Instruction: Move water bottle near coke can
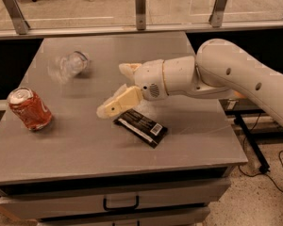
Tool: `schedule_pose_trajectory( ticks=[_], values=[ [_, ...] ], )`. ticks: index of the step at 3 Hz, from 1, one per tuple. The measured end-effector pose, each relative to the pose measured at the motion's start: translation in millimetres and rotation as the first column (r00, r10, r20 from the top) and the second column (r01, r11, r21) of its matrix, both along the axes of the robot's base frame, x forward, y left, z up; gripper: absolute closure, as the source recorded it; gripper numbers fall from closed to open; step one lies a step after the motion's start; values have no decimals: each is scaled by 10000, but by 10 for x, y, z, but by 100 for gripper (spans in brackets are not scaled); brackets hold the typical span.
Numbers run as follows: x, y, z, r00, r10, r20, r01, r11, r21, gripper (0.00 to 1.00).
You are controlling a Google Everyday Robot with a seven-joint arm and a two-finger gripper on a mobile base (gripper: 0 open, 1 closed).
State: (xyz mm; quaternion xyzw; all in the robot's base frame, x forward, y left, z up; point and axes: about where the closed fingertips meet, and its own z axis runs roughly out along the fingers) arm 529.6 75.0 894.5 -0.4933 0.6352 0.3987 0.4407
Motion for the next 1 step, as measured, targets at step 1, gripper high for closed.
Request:
schedule_pose_trajectory(
  ticks=[1],
  values=[
    [0, 1, 0, 10000, 1, 0, -1, 10000, 0, 0]
  ],
)
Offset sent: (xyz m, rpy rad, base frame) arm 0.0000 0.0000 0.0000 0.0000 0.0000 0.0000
